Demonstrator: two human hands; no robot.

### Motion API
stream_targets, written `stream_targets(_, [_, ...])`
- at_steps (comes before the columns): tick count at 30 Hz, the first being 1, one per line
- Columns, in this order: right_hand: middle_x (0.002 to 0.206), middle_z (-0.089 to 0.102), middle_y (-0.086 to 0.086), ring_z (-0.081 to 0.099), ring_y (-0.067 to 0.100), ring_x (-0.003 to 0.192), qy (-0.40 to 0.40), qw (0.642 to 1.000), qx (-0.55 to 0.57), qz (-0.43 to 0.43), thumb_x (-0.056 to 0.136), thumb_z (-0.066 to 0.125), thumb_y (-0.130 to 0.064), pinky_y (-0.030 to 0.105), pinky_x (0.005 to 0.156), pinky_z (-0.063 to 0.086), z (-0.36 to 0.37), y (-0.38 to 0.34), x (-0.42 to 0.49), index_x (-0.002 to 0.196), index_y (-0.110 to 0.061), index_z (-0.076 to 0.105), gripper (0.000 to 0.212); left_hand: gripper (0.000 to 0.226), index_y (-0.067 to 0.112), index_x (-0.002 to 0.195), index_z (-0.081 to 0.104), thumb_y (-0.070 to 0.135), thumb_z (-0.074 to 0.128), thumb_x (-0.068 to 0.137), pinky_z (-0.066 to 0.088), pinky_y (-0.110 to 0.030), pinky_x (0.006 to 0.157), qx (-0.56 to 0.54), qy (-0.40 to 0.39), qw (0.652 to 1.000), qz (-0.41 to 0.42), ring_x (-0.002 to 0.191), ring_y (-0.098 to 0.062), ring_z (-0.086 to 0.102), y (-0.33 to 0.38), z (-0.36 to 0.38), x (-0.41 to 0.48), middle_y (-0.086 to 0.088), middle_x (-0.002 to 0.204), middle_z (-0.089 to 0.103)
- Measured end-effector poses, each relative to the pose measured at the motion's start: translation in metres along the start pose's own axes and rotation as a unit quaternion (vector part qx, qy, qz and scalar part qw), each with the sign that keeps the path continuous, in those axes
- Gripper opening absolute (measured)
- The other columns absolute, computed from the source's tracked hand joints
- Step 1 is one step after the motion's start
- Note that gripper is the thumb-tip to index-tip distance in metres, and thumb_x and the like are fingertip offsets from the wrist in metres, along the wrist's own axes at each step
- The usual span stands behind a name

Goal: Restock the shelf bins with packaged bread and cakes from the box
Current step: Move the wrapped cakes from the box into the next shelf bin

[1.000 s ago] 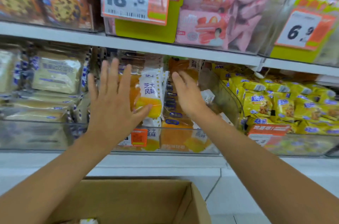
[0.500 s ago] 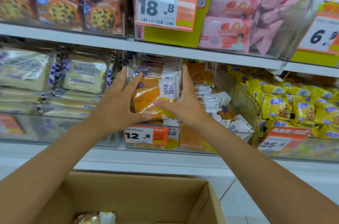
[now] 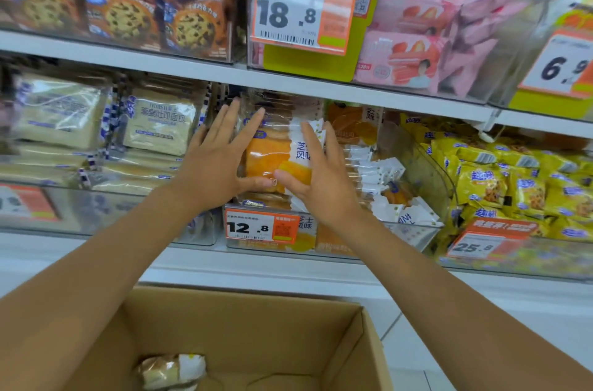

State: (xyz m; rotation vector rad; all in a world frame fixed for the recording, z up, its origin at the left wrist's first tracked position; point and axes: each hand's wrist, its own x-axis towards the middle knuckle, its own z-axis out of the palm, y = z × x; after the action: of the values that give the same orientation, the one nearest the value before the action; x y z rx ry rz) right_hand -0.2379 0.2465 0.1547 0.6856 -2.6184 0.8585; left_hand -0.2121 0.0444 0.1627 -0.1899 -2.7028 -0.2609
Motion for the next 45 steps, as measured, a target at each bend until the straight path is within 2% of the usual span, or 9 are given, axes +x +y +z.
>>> stream_targets(4, [0.163, -0.009, -0.007, -0.004, 0.017, 0.150, 0.046, 0.996, 0.065, 0.027, 0.089, 0.057, -0.058, 0.037, 0.118, 0.010, -0.001, -0.007, -0.021, 0.151, -0.048, 0.005, 0.081, 0.110, 0.032, 0.156, 0.004, 0.075, 0.056, 0.070, 0.014, -0.048, 0.119, -0.011, 0.064, 0.997, -0.029, 0.151, -0.026, 0.002, 0.008, 0.001, -0.022, -0.007, 0.165, -0.003])
stream_targets(10, [0.124, 0.052, 0.006, 0.048, 0.020, 0.116, 0.139, 0.989, -0.032, -0.035, 0.091, 0.065, -0.025, 0.036, 0.095, 0.048, 0.022, -0.016, -0.095, 0.129, -0.016, 0.058, 0.041, 0.045, 0.020, 0.122, 0.059, 0.041, 0.071, 0.085, 0.048, -0.042, 0.090, -0.067, 0.077, 0.993, -0.053, 0.108, -0.026, 0.056, 0.029, 0.007, -0.093, -0.004, 0.116, 0.060])
stream_targets(17, [0.139, 0.042, -0.002, 0.043, 0.014, 0.128, -0.223, 0.968, -0.030, 0.115, 0.095, 0.058, -0.033, 0.025, 0.104, 0.035, 0.107, 0.006, -0.242, 0.128, -0.022, 0.057, 0.035, 0.044, 0.024, 0.122, 0.059, 0.048, 0.068, 0.086, 0.049, -0.034, 0.090, -0.183, -0.213, 0.932, -0.228, 0.106, -0.014, 0.059, 0.009, 0.081, -0.243, 0.004, 0.119, 0.060])
stream_targets(22, [0.152, 0.037, 0.003, 0.032, 0.020, 0.142, -0.457, 0.861, -0.007, 0.223, 0.092, 0.062, -0.040, 0.032, 0.113, 0.029, 0.153, 0.034, -0.326, 0.140, -0.022, 0.047, 0.054, 0.034, 0.013, 0.111, 0.064, 0.029, 0.075, 0.084, 0.040, -0.011, 0.070, -0.248, -0.297, 0.859, -0.334, 0.094, -0.017, 0.057, -0.020, 0.130, -0.336, -0.001, 0.101, 0.060])
stream_targets(27, [0.144, 0.049, 0.002, 0.048, 0.021, 0.130, -0.667, 0.694, 0.052, 0.267, 0.081, 0.073, -0.050, 0.031, 0.108, 0.040, 0.195, 0.032, -0.377, 0.142, -0.017, 0.047, 0.074, 0.040, 0.013, 0.119, 0.062, 0.033, 0.072, 0.086, 0.045, -0.027, 0.083, -0.271, -0.383, 0.813, -0.344, 0.103, -0.018, 0.058, -0.028, 0.169, -0.389, 0.003, 0.108, 0.057])
stream_targets(30, [0.137, 0.054, 0.005, 0.052, 0.024, 0.123, -0.725, 0.647, 0.008, 0.237, 0.083, 0.073, -0.041, 0.028, 0.097, 0.043, 0.215, 0.029, -0.408, 0.135, -0.014, 0.052, 0.062, 0.042, 0.010, 0.121, 0.062, 0.033, 0.071, 0.087, 0.045, -0.025, 0.088, -0.307, -0.405, 0.789, -0.346, 0.110, -0.018, 0.057, -0.026, 0.176, -0.391, -0.001, 0.119, 0.058])
stream_targets(36, [0.110, 0.067, 0.011, 0.064, 0.026, 0.093, -0.629, 0.717, 0.076, 0.291, 0.101, 0.048, -0.017, 0.025, 0.069, 0.043, 0.220, 0.043, -0.395, 0.117, -0.010, 0.064, 0.024, 0.047, 0.014, 0.126, 0.059, 0.037, 0.071, 0.086, 0.046, -0.029, 0.096, -0.351, -0.411, 0.759, -0.363, 0.119, -0.018, 0.055, -0.021, 0.172, -0.385, -0.001, 0.123, 0.057])
stream_targets(41, [0.104, 0.070, 0.011, 0.065, 0.026, 0.090, -0.541, 0.688, 0.289, 0.387, 0.101, 0.050, -0.023, 0.037, 0.081, 0.050, 0.191, 0.028, -0.321, 0.113, -0.018, 0.066, 0.021, 0.086, 0.029, 0.151, 0.030, 0.052, 0.071, 0.080, 0.036, -0.039, 0.112, -0.457, -0.519, 0.616, -0.378, 0.139, -0.020, 0.039, -0.010, 0.158, -0.372, 0.004, 0.149, 0.042])
stream_targets(45, [0.108, 0.071, 0.001, 0.068, 0.017, 0.099, -0.510, 0.724, 0.306, 0.348, 0.091, 0.066, -0.031, 0.028, 0.083, 0.053, 0.178, 0.010, -0.292, 0.121, -0.023, 0.065, 0.031, 0.034, 0.020, 0.110, 0.066, 0.043, 0.070, 0.085, 0.051, -0.030, 0.092, -0.444, -0.446, 0.657, -0.416, 0.107, -0.015, 0.062, -0.006, 0.154, -0.374, 0.003, 0.110, 0.069])
